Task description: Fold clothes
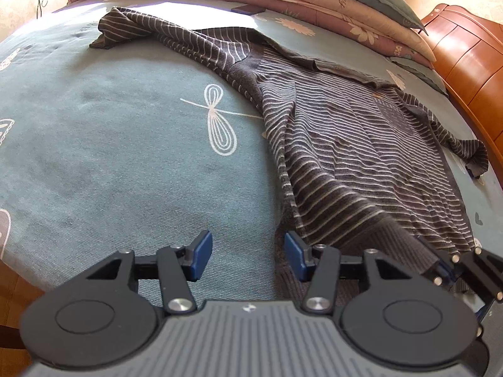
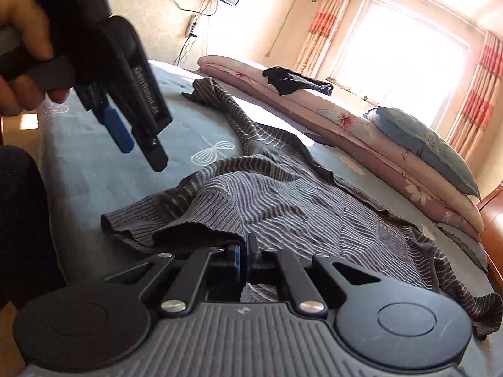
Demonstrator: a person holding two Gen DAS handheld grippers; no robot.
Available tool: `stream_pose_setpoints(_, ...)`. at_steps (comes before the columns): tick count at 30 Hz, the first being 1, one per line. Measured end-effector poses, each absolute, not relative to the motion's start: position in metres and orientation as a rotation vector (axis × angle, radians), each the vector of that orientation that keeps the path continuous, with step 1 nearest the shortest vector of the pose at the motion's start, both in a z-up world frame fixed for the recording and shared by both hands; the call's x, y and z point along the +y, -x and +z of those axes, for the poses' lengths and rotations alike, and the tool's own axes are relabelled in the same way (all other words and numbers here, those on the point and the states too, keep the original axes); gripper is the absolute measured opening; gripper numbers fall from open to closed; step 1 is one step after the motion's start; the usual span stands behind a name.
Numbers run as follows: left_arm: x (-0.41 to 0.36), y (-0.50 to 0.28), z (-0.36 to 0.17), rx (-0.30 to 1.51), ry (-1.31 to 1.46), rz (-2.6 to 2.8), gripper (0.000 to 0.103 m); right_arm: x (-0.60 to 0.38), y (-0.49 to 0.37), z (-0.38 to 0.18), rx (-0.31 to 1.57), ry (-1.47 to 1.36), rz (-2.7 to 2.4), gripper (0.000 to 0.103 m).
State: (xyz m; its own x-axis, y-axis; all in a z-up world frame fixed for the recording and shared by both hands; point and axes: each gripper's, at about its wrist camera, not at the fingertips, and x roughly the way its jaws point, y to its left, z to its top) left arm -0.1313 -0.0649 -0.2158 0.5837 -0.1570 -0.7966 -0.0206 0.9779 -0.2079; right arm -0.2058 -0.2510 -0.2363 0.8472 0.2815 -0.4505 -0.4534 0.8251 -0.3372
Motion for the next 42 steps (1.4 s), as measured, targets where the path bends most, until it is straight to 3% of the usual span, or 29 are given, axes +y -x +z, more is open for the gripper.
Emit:
stream_pose_setpoints(8,-0.085,0.127,-0.219,0.969,0.178,-0.136,0.052,-0.370,0.150,-0.220,0.617,0.084,0.000,0.006)
stream_pose_setpoints(12,-0.100,0.120,-0.219,0.971,0.204,-0.190,0.052,-0.385,0.151,-0.225,0.636,0.066,-0.027,0.020)
stream_pose_setpoints(19,-0.107,0.106,-0.220,0.955,0.337,-0.192,0.053,-0.383,0.162,-0.209,0.523,0.037,0.065,0.025)
stream_pose_setpoints(20,-0.106,0.105,-0.221,0.957,0.357,-0.189,0.053,-0.378,0.167,-0.203,0.489,0.039,0.129,0.027)
stream_pose_setpoints(22,-0.105,0.102,-0.223,0.963,0.375,-0.180,0.053,-0.359,0.175,-0.202,0.449,0.110,0.237,0.045)
stream_pose_setpoints(24,-0.105,0.101,-0.224,0.973,0.366,-0.173,0.053,-0.327,0.185,-0.207,0.410,0.263,0.335,0.051)
stream_pose_setpoints(31,-0.096,0.103,-0.227,0.996,0.367,-0.185,0.054,-0.256,0.194,-0.255,0.363,0.759,0.323,0.046)
stream_pose_setpoints(32,-0.095,0.104,-0.227,0.997,0.366,-0.188,0.054,-0.254,0.192,-0.258,0.357,0.787,0.300,0.039)
stream_pose_setpoints(33,-0.093,0.105,-0.227,0.995,0.371,-0.191,0.054,-0.252,0.190,-0.260,0.352,0.811,0.278,0.011)
stream_pose_setpoints(36,-0.087,0.107,-0.227,0.986,0.420,-0.210,0.054,-0.267,0.187,-0.233,0.332,0.615,0.288,0.008)
stream_pose_setpoints(42,-0.069,0.108,-0.228,0.928,0.684,-0.266,0.058,-0.351,0.168,-0.180,0.394,-0.100,0.467,0.008)
